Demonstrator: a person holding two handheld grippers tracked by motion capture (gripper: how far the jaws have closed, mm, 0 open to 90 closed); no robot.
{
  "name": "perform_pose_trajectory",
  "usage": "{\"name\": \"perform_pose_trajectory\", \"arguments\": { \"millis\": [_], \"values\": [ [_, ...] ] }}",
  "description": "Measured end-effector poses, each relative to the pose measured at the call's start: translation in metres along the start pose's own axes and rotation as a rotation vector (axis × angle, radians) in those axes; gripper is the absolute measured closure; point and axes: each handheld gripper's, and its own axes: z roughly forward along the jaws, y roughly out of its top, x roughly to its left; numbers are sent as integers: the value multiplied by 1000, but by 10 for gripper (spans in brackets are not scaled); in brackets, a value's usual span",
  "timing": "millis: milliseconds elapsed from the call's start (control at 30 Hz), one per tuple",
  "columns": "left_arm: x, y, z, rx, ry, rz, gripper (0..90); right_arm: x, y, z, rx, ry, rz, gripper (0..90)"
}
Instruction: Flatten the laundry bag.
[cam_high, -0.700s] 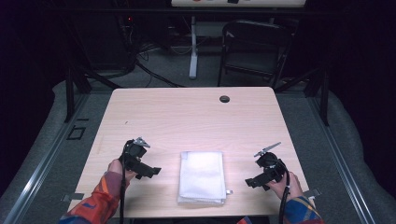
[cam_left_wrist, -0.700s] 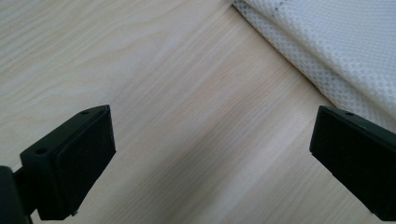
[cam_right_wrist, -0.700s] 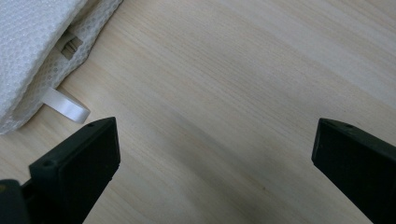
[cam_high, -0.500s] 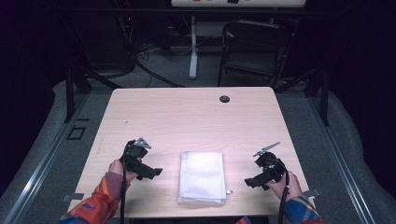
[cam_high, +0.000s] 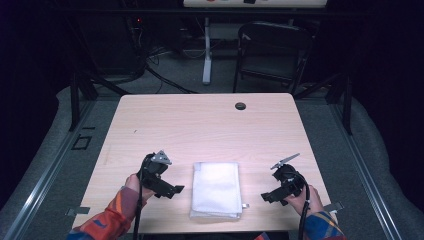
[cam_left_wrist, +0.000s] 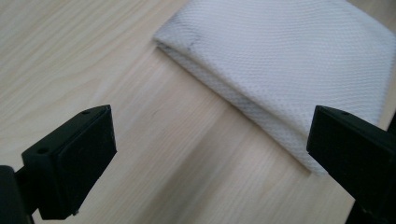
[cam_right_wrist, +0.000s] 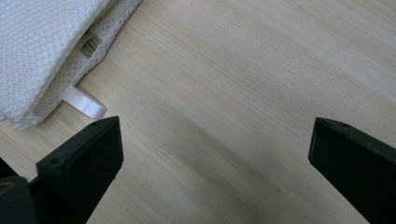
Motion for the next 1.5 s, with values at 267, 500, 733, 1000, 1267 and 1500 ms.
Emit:
{"name": "perform_pose_trajectory", "arguments": {
  "millis": [267,500,733,1000,1267,1500],
  "values": [
    [-21,7,6,-22,-54,80,48,2,0,-1,-9,-1,-10,39],
    [-32,10,11,-34,-102,131,87,6,0,1,-50,25,3,61],
    [-43,12,16,-43,-121,176,132,7,2,0,-8,23,-26,63],
    [-55,15,23,-38,-189,258,175,10,2,1,-8,49,-22,71],
    [-65,16,35,0,-213,295,225,11,2,3,-17,53,-8,75],
    [-72,15,43,29,-228,324,262,11,2,4,-19,52,-10,79]
  ]
}}
